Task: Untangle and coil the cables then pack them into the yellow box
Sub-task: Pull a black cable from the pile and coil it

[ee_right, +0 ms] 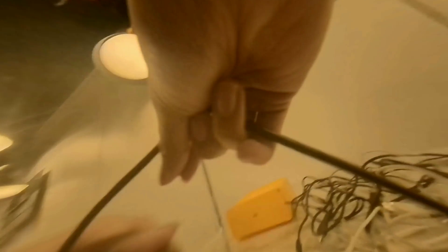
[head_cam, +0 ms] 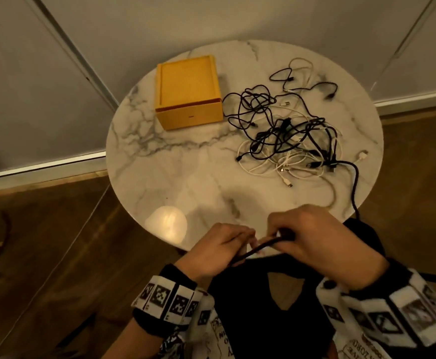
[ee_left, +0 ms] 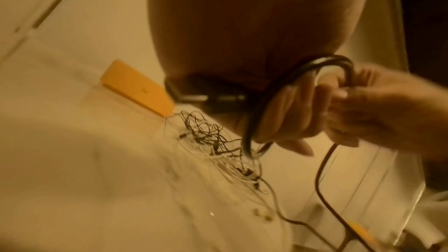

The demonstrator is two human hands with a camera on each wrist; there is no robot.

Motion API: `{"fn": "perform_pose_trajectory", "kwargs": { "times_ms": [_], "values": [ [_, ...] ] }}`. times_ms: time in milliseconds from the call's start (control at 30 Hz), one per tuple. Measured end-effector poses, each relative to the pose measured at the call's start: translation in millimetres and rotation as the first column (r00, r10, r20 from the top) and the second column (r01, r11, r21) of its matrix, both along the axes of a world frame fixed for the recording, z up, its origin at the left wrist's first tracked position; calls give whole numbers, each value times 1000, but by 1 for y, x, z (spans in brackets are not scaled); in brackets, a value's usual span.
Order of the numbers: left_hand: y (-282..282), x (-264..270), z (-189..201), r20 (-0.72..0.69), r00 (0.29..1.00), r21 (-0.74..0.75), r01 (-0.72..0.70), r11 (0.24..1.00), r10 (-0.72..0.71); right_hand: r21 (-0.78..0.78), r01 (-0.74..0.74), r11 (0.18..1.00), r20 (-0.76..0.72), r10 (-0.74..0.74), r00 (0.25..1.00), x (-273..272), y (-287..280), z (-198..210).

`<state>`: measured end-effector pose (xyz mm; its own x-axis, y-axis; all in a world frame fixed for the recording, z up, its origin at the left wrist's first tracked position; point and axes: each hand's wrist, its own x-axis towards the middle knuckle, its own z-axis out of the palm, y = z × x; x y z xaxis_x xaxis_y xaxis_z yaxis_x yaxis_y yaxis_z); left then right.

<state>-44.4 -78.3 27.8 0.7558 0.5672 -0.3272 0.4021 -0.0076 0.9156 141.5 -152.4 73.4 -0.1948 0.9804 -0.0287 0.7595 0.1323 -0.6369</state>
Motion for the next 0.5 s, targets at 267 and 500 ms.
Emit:
{"fn": "perform_pose_trajectory", "kwargs": {
  "times_ms": [267,500],
  "values": [
    [-25,23,16,299,933,-493,-27,870,199,-99,327,940,-555,-325,766,35,13,2],
    [-22,34,25,392,898,-607,91,789,198,-265,448,854,-649,-502,572,45,11,4]
  ]
}}
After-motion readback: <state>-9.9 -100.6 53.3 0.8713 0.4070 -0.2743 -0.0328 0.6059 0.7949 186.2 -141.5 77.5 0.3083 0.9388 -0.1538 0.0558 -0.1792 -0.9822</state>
